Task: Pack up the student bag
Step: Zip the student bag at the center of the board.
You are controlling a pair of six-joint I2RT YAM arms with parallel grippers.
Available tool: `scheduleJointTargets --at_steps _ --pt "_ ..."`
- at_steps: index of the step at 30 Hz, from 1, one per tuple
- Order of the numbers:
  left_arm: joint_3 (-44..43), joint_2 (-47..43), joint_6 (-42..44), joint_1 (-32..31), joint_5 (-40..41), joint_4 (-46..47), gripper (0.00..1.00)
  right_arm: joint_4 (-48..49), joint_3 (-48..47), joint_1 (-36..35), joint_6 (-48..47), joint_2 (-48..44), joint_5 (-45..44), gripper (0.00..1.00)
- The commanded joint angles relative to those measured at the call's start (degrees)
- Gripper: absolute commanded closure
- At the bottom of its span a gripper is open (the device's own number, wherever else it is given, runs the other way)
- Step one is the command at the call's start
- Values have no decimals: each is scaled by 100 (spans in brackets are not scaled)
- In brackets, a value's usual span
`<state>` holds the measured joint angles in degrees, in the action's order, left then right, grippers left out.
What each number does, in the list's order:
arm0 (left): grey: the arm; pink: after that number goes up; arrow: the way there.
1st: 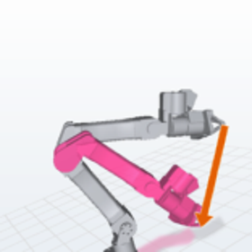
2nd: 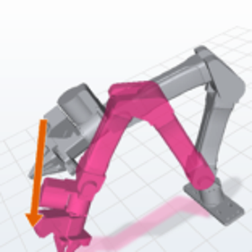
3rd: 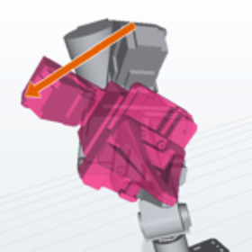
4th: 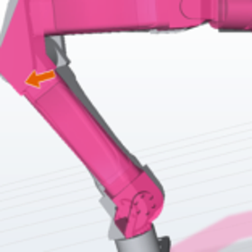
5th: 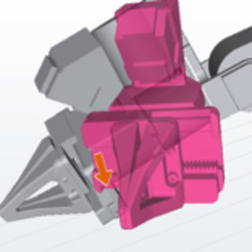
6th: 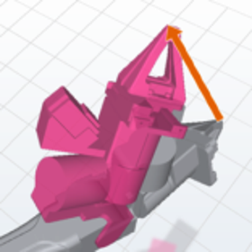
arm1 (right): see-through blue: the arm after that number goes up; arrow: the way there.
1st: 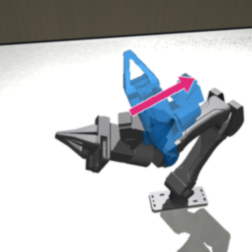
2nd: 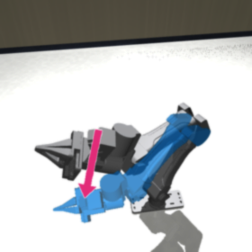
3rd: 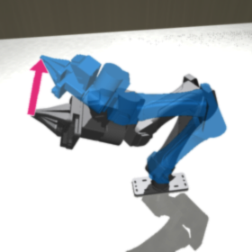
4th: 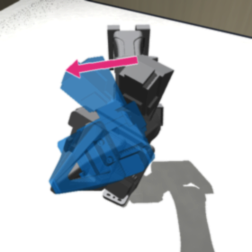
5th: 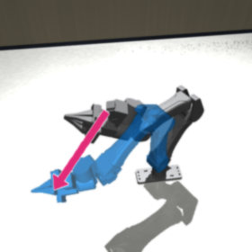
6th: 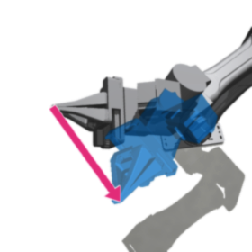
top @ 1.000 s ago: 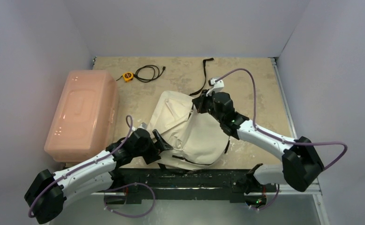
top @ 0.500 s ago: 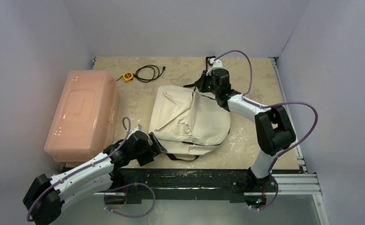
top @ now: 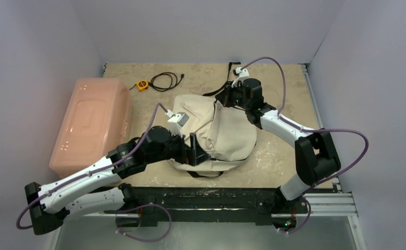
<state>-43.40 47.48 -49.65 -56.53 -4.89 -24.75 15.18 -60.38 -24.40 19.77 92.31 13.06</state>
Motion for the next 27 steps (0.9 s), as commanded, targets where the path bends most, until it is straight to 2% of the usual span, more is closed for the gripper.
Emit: scheduleJointTargets --at_steps 1,7,11,15,18,20,22,23,24,27 --pt "-1111 1067 948 -174 1209 270 15 235 55 -29 275 -381 324 100" --pt "-1825 2698 1882 -172 2437 1020 21 260 63 -21 805 -634 426 100" --pt "-1962 3271 2187 -146 3251 1172 27 273 131 -27 985 -841 396 100" --pt "-1826 3580 2132 -96 3265 1492 34 207 115 -21 1041 -931 390 100" --pt "-1844 3825 2043 -86 3019 1471 45 187 76 -28 1066 -920 337 100" --pt "-1827 3936 1980 -86 2796 1454 58 179 19 -23 1100 -848 256 100" --pt "-1782 4002 1924 -86 2672 1309 80 170 -90 -19 1172 -723 182 100" --pt "-1740 4013 1895 -86 2646 1204 96 162 -161 -9 1217 -648 171 100" --pt "-1693 4014 1842 -86 2647 1054 100 165 -237 3 1239 -570 73 100" --pt "-1250 3857 1701 -86 2537 937 100 222 -492 42 1268 -302 -203 100"
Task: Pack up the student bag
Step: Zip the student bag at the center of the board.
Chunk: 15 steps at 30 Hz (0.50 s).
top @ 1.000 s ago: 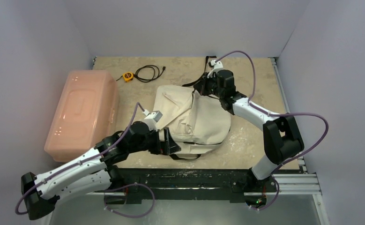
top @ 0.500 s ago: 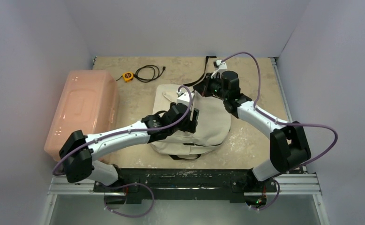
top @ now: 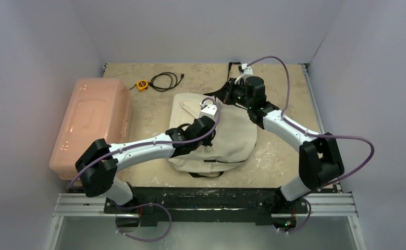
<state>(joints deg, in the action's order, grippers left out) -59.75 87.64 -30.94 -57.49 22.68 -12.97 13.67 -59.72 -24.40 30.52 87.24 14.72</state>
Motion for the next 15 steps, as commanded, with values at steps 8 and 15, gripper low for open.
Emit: scheduleJointTargets --at_steps 8,15 --pt "1543 -825 -599 10 -777 468 100 564 -1574 450 174 1465 -511 100" --pt "1483 -849 -573 10 -1031 542 100 306 -1857 489 -178 1612 -526 100"
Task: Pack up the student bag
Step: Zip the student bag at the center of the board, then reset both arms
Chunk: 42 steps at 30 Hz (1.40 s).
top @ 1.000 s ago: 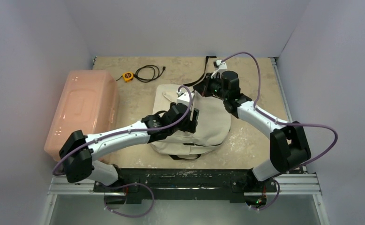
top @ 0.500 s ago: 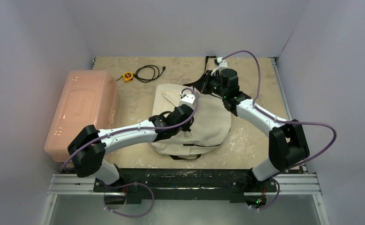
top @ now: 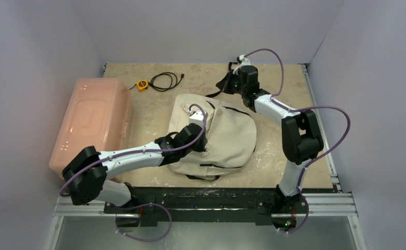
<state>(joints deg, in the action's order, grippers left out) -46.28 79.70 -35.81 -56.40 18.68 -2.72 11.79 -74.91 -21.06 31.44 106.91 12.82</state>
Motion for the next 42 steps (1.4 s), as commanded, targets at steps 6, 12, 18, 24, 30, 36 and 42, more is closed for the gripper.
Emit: scheduleJointTargets --at_steps 6,12,18,24,30,36,42 --pt "-115 -322 -235 -48 -892 -1052 78 -1821 -1095 114 -1038 -438 -428 70" --pt "-508 -1394 -186 141 -1103 -1783 41 -2961 -241 52 -1470 -1892 -940 26" --pt "-994 -2798 72 353 -1011 -2741 18 -3753 536 51 -1749 -3817 -612 1" --pt "-1554 -4134 523 394 -694 -3283 16 -4032 858 53 -1706 -5580 -1015 1" --pt "-2025 -5066 857 393 -372 -3626 15 -4205 524 58 -1580 -6397 -1569 1" --pt "-2514 -5602 1154 393 -70 -4076 13 -4298 120 53 -1650 -6845 -2081 1" --pt "-2789 -5800 1460 393 433 -4357 12 -4232 111 58 -1652 -7214 -2361 1"
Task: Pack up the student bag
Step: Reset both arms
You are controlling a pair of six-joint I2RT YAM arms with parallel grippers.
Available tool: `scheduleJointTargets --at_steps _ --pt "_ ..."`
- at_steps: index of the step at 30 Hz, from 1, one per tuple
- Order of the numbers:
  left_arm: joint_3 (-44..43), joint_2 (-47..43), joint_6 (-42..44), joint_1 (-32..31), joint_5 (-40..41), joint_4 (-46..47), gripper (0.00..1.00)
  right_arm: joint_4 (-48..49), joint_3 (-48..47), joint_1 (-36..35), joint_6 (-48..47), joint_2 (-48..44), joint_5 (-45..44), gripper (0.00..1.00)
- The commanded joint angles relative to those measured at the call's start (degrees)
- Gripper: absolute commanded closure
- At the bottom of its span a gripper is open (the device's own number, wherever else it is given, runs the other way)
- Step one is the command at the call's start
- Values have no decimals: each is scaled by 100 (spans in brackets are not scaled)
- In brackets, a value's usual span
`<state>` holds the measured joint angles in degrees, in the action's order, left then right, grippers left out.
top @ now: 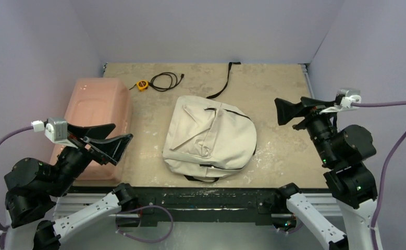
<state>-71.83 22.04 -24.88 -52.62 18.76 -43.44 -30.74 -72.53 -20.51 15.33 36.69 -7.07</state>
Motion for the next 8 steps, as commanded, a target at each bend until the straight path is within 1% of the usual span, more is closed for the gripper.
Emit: scheduleJointTargets --at_steps 1,4,8 --pt "-259 -40 396 11 464 -307 12 50 -96 -4 -33 -252 -369 1" --pt "-278 -26 438 15 545 -354 11 319 159 1 -38 -461 -375 1" --pt "-269 38 439 15 535 -397 11 92 14 -1 197 -313 -679 1"
